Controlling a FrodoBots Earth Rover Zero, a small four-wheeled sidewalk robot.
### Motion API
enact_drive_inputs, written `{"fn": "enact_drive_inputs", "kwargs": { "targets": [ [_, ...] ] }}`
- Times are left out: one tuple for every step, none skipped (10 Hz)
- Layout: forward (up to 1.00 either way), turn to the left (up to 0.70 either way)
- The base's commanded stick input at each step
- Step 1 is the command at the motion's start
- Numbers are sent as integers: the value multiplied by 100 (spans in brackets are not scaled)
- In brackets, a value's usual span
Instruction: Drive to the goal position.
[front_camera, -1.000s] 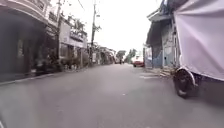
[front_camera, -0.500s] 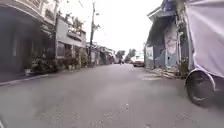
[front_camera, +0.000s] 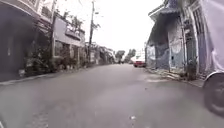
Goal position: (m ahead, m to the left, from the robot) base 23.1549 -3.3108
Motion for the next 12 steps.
{"fn": "enact_drive_inputs", "kwargs": {
  "targets": [
    [70, 0],
    [70, 0],
    [70, 0],
    [70, 0],
    [70, 0],
    [70, 0],
    [70, 0],
    [70, 0],
    [70, 0],
    [70, 0],
    [70, 0],
    [70, 0]
  ]
}}
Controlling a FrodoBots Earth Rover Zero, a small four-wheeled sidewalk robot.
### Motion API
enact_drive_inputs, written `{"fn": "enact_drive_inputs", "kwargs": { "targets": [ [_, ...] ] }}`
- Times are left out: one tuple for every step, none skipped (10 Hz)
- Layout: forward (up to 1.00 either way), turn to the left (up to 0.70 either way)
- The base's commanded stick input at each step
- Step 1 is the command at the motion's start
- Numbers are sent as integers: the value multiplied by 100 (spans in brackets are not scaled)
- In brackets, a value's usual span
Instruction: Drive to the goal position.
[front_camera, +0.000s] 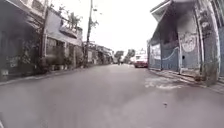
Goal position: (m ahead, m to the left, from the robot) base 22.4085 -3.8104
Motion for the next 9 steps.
{"fn": "enact_drive_inputs", "kwargs": {
  "targets": [
    [70, 0],
    [70, 0],
    [70, 0],
    [70, 0],
    [70, 0],
    [70, 0],
    [70, 0],
    [70, 0],
    [70, 0]
  ]
}}
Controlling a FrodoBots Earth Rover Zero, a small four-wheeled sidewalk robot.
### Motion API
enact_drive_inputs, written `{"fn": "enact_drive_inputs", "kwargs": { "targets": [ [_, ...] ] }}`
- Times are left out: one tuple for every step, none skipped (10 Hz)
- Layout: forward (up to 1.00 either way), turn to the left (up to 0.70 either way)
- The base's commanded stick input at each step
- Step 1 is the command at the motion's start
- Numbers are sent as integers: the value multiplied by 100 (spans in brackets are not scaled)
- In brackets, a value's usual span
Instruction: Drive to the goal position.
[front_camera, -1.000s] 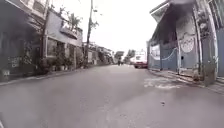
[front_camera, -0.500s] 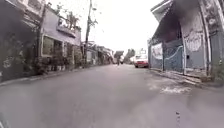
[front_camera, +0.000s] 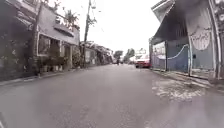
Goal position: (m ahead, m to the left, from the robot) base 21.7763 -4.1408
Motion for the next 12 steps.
{"fn": "enact_drive_inputs", "kwargs": {
  "targets": [
    [70, 0],
    [70, 0],
    [70, 0],
    [70, 0],
    [70, 0],
    [70, 0],
    [70, 0],
    [70, 0],
    [70, 0],
    [70, 0],
    [70, 0],
    [70, 0]
  ]
}}
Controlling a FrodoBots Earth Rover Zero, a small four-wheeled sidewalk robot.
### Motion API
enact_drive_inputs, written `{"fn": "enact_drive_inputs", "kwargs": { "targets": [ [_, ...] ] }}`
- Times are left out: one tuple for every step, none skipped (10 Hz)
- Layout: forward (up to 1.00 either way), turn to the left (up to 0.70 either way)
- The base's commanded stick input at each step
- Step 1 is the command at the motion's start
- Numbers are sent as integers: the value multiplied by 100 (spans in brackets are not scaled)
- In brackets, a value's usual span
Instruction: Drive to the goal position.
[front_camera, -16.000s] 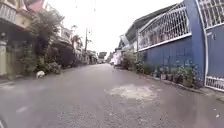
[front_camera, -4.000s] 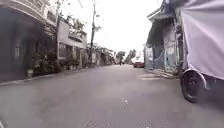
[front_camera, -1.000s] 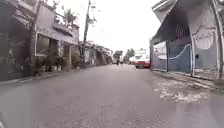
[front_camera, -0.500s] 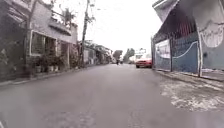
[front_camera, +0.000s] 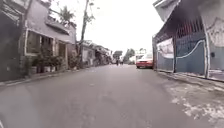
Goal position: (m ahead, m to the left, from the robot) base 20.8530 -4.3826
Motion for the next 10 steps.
{"fn": "enact_drive_inputs", "kwargs": {
  "targets": [
    [70, 0],
    [70, 0],
    [70, 0],
    [70, 0],
    [70, 0],
    [70, 0],
    [70, 0],
    [70, 0],
    [70, 0],
    [70, 0]
  ]
}}
